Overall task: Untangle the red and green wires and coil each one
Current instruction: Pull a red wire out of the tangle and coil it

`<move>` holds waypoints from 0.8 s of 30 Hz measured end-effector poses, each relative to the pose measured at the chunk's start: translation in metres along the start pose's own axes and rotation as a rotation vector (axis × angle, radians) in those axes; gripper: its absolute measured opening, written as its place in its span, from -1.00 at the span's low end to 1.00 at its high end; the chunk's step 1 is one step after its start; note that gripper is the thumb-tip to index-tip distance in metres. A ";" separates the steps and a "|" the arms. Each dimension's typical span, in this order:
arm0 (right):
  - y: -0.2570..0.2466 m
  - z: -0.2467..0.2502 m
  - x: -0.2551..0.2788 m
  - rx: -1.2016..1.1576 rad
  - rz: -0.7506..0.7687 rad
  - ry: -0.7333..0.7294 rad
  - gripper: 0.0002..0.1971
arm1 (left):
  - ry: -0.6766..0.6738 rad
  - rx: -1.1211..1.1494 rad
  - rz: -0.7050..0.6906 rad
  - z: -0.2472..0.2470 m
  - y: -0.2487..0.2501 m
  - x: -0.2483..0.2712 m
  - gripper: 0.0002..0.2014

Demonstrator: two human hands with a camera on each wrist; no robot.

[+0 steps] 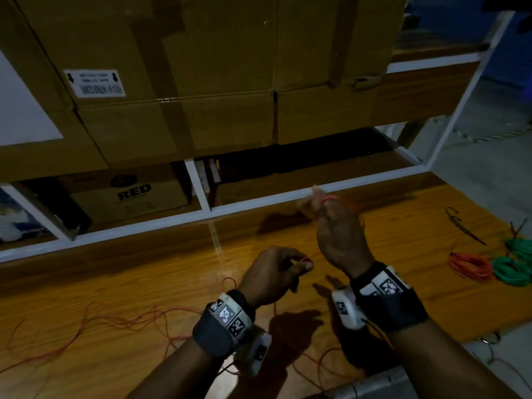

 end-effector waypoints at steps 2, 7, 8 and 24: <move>0.014 -0.023 0.017 0.185 0.074 -0.238 -0.76 | 0.082 -0.140 -0.002 0.024 0.001 0.000 -0.71; 0.021 -0.052 0.047 0.005 -0.092 -0.537 -0.58 | 0.080 -0.440 -0.086 0.062 0.016 0.001 -0.77; 0.019 -0.054 0.049 -0.051 -0.121 -0.583 -0.62 | 0.036 -0.463 -0.095 0.063 0.016 0.000 -0.78; -0.094 -0.049 0.071 -1.418 -0.415 -1.132 -0.70 | 0.138 0.094 -0.299 0.067 0.050 -0.019 -0.60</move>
Point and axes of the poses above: each hand's wrist, its own x-axis away from the middle knuckle, its own z-axis out of the back of the hand, y = z × x, the point moved 7 cm from there along -x, towards the middle knuckle, and after that the axes turned 2 degrees about x, right-handed, at the moved point
